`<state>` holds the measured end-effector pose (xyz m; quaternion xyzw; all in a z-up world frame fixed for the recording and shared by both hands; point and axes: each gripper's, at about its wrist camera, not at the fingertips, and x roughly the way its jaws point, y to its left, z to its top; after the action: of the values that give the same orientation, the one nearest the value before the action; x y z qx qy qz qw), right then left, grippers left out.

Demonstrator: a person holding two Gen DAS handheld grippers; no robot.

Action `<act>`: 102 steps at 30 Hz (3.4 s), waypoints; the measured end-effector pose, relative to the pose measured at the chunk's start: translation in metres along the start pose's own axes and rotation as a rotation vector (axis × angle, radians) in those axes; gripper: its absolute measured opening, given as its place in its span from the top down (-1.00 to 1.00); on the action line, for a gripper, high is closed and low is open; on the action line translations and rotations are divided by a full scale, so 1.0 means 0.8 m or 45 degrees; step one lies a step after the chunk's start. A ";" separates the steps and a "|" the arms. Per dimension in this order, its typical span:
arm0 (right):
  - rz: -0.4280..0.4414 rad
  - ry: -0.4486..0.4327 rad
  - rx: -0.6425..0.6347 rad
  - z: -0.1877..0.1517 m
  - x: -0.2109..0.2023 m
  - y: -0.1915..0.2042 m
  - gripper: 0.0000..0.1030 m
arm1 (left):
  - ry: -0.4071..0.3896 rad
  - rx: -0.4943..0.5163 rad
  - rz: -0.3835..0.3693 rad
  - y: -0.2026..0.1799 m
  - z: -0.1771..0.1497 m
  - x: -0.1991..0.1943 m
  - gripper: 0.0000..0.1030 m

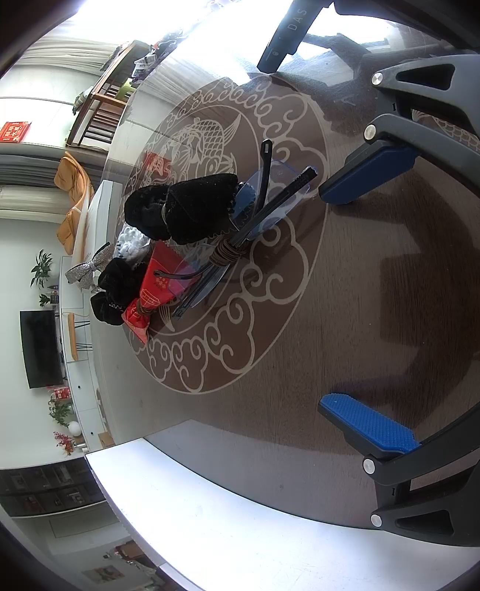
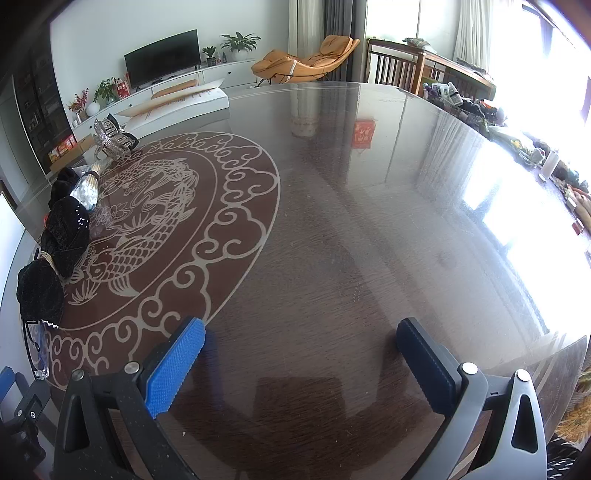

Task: Organize objects
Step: 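Bring both open tools back over the table, then grasp the rimless eyeglasses by the bridge with the left tool, then lift the eyeglasses off the table with the left tool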

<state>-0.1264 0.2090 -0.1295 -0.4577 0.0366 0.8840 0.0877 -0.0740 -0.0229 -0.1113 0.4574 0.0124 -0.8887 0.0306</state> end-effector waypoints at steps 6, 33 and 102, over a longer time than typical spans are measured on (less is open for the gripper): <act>0.000 0.000 0.000 0.000 0.000 0.000 -1.00 | 0.000 0.000 0.000 0.000 0.000 0.000 -1.00; 0.000 0.000 0.000 0.000 0.000 0.000 -1.00 | 0.000 0.000 -0.001 0.001 0.000 0.000 -1.00; 0.000 0.000 0.000 0.000 0.000 0.000 -1.00 | -0.019 -0.017 0.014 0.059 0.028 0.015 -0.80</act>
<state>-0.1263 0.2092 -0.1297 -0.4576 0.0366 0.8841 0.0877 -0.0964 -0.0717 -0.1080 0.4504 0.0155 -0.8918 0.0385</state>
